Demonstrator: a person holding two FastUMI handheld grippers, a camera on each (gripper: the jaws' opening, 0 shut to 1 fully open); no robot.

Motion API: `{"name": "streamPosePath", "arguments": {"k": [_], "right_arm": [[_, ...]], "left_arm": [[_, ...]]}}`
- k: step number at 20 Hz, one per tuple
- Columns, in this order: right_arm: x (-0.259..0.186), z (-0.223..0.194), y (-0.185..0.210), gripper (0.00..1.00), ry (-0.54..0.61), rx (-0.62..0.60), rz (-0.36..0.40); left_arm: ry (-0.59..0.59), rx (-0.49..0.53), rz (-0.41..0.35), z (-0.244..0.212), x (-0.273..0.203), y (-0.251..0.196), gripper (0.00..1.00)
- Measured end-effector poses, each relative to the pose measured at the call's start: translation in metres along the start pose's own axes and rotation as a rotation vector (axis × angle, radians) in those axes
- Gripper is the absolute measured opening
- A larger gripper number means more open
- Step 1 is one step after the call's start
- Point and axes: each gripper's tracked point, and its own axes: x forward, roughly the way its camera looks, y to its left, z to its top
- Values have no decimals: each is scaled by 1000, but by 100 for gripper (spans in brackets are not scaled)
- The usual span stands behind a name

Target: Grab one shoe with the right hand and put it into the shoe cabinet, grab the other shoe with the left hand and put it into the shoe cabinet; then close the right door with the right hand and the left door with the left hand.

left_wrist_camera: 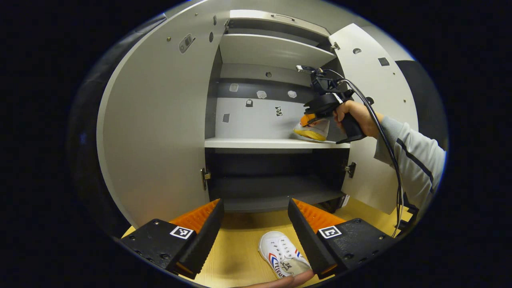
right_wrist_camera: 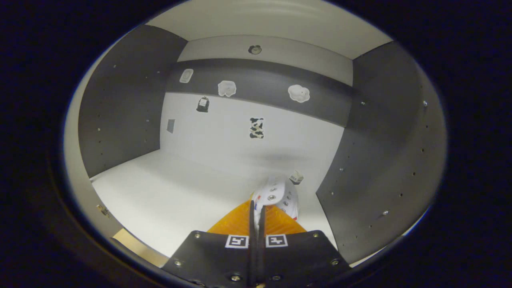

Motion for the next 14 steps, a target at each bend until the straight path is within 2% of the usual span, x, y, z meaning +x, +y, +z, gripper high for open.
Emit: {"name": "streamPosePath", "arguments": {"k": [1,3,6,11,14], "right_arm": [[-1,-2,-3,5,3,3,3],[-10,10,-14,19,-58,27,-1],[-31,27,-25,82,-149,47,-51],[-91,28,-20,98,-221,79,-63],[-140,29,-16,98,-293,93,-69]], "left_arm": [[8,-6,5,-3,0,1,98],[21,-15,16,-7,0,4,98],[36,-16,21,-12,-1,5,98],[61,-16,32,-22,-1,7,98],[110,-40,48,-39,1,8,98]]}}
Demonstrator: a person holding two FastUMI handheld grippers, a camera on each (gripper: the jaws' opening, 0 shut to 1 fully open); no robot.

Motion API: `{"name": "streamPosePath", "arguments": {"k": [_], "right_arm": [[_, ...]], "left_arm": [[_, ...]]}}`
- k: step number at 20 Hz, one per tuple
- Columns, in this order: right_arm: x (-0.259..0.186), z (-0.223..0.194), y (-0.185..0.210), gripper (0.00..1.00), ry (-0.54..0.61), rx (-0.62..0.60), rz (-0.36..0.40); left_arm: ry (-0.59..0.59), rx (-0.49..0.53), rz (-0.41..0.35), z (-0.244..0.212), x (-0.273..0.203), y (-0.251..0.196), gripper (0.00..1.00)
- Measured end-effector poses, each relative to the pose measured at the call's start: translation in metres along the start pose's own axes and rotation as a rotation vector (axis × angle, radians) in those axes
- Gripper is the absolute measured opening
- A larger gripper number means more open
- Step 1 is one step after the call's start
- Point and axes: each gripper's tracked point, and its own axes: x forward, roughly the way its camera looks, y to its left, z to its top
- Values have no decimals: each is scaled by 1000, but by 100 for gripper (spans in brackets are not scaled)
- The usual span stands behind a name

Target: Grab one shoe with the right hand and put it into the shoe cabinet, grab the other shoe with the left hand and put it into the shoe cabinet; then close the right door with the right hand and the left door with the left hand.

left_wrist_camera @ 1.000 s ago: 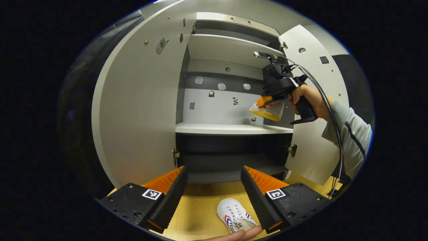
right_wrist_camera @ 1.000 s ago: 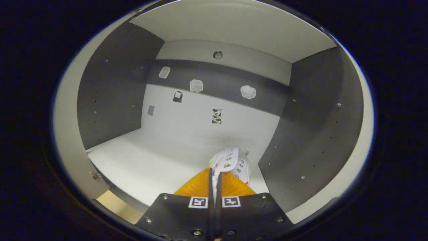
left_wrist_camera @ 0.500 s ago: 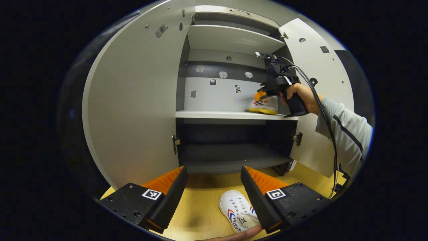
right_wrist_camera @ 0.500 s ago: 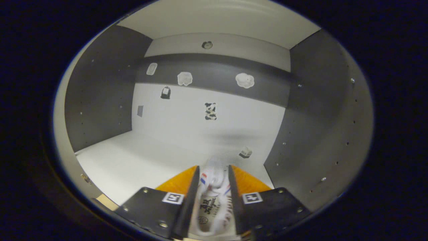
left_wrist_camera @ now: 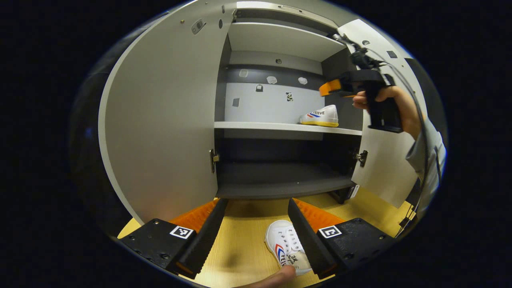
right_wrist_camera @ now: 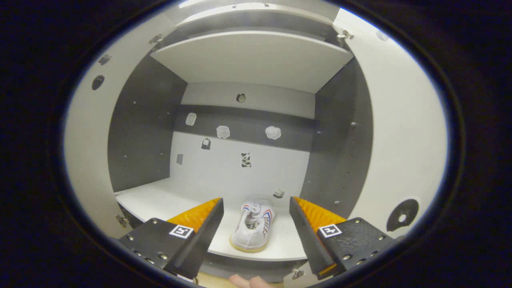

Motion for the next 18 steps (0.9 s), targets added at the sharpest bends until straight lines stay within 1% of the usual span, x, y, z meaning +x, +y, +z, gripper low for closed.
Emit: {"name": "streamPosePath", "arguments": {"k": [3,5,6,7,9,10,12,14,16,18], "right_arm": [[-48,3,2,99,-53,8,-2],[-80,4,1,98,-82,38,-14],[-97,1,0,98,-77,64,-23],[-114,-5,-6,98,-71,72,-57],[-145,-13,-19,98,-70,32,-109],[-158,-16,-17,98,-78,33,-108],[-183,-28,-6,98,-80,78,-63],[-204,-44,-3,98,-69,98,-43],[-222,-62,-15,97,-61,68,-88],[-237,-75,-22,98,-61,53,-128]], "left_arm": [[61,-16,-20,-27,3,-3,98],[102,-23,-39,-46,2,-9,99],[136,-29,-42,-58,2,-11,98],[167,-30,-54,-73,3,-15,98],[230,-28,-74,-97,4,-24,99],[253,-28,-99,-107,3,-31,99],[313,-33,-136,-129,1,-43,98],[365,-15,-141,-149,4,-46,99],[408,6,-126,-165,8,-45,99],[451,24,-138,-179,12,-49,99]]}}
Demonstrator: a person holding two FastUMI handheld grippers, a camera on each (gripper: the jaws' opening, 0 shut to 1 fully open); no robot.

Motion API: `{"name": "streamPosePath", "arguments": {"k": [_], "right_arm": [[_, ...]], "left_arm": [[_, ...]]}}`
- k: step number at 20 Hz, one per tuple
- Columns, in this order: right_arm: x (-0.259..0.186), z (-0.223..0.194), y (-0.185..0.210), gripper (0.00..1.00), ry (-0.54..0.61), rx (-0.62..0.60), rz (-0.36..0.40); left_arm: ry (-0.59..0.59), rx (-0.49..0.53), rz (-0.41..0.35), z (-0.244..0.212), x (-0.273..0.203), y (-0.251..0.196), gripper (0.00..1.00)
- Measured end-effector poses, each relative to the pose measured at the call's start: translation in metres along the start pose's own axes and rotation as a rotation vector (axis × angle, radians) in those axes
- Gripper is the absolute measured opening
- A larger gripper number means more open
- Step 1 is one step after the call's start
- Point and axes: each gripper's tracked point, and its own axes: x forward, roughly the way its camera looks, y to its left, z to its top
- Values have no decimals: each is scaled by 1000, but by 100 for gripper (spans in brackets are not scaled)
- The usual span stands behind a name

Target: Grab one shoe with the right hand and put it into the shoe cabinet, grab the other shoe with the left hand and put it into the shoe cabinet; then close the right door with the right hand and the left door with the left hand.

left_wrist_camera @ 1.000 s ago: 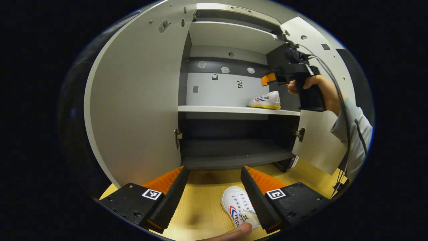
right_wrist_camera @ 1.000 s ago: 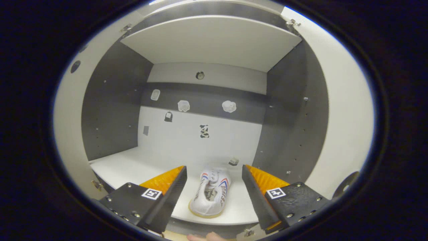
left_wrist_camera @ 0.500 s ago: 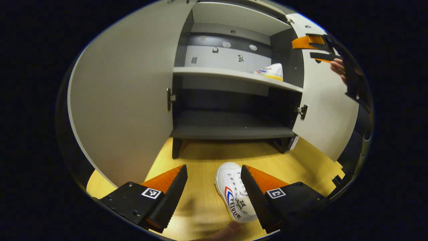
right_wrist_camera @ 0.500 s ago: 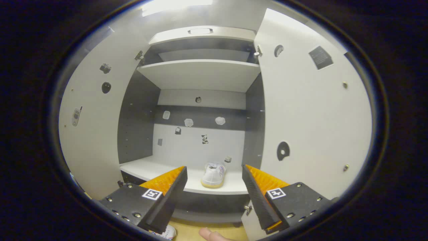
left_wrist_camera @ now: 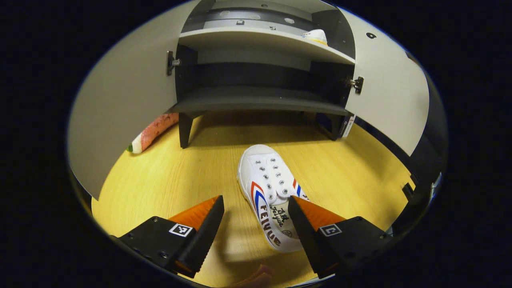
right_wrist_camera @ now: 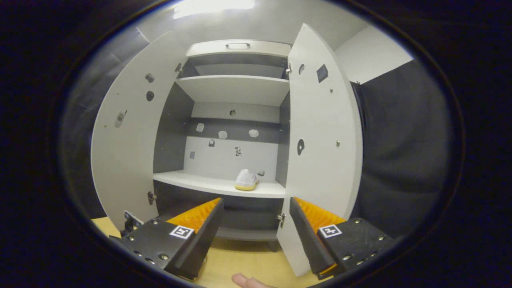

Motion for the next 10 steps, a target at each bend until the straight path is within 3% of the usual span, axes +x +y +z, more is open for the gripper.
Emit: {"name": "streamPosePath", "arguments": {"k": [3,5,7,10], "right_arm": [[-12,-14,7,98,-3,24,45],[-8,-24,-1,98,7,10,40],[-5,-35,-5,98,20,-7,29],[1,-46,-3,98,28,-3,43]], "left_arm": [[44,-29,-54,-8,10,-8,89],[44,-18,-33,-7,17,0,84],[97,-48,-97,-13,22,-16,78],[140,-66,-69,-12,25,-6,61]]}}
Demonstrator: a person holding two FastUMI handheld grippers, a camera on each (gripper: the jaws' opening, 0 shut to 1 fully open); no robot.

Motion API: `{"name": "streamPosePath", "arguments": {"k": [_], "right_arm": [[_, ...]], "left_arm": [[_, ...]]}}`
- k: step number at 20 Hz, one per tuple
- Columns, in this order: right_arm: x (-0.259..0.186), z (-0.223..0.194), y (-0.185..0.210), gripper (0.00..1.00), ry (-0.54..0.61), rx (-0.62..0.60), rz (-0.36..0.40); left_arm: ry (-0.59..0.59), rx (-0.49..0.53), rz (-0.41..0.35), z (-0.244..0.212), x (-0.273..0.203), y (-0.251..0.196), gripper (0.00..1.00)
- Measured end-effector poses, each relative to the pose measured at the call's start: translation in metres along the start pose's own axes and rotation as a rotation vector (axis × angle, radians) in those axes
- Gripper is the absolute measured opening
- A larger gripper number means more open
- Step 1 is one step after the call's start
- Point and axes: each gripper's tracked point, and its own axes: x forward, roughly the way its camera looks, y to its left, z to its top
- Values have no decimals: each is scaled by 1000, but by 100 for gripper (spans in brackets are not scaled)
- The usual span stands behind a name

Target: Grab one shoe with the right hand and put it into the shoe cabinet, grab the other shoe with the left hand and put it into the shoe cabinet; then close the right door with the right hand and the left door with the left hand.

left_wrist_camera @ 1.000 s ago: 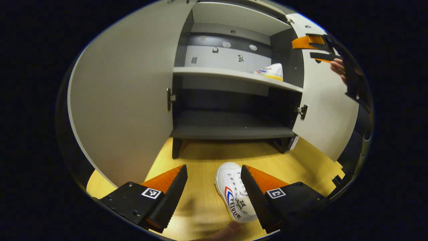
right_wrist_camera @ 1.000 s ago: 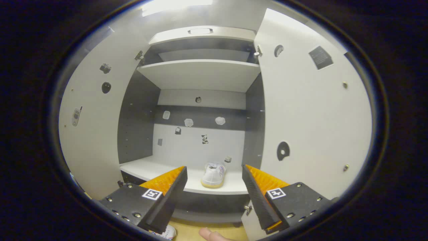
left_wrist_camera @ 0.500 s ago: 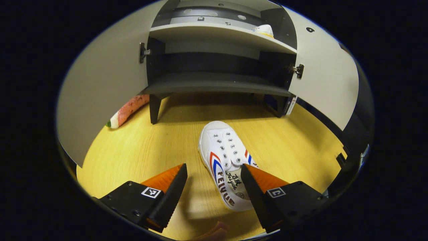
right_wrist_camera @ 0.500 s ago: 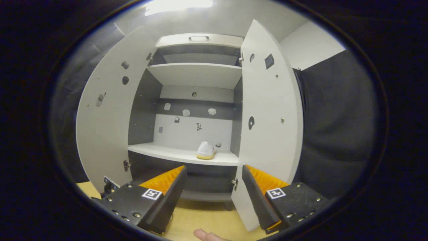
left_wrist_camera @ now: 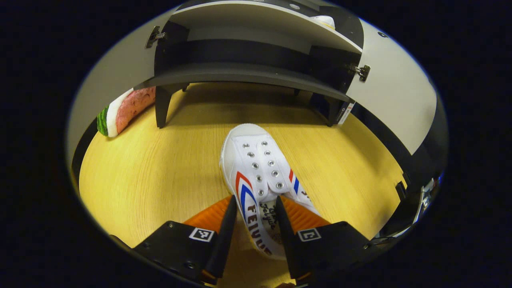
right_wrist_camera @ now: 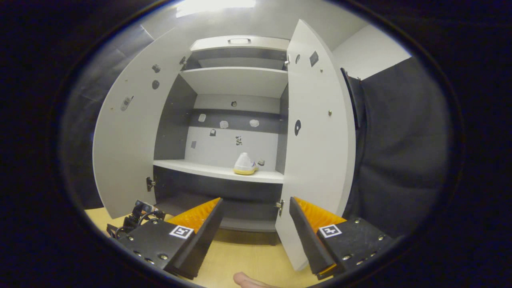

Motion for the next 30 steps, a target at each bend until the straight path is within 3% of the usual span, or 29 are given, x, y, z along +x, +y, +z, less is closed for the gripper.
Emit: {"name": "streamPosePath", "arguments": {"k": [1,2,5,7,9,13,19,24,30], "right_arm": [[2,-4,0,98,7,3,6],[4,-9,0,98,11,9,7],[5,-19,-3,98,27,23,16],[6,-22,-7,98,31,23,16],[7,-26,-10,98,34,16,10],[6,-30,-18,98,29,5,-3],[6,-50,-14,98,55,-26,-12],[4,-68,-7,98,75,-52,-16],[13,-69,-2,99,56,8,-4]], "left_arm": [[14,-23,0,1,-3,-1,47],[14,-35,-4,5,-1,1,45],[17,-40,17,13,-5,10,14],[9,12,62,21,-10,14,4],[-11,31,85,32,-21,13,2],[-95,23,50,69,-61,-1,2],[-292,64,78,147,-114,-12,2],[-385,30,26,212,-153,-28,2],[-510,26,104,308,-176,-18,2]]}}
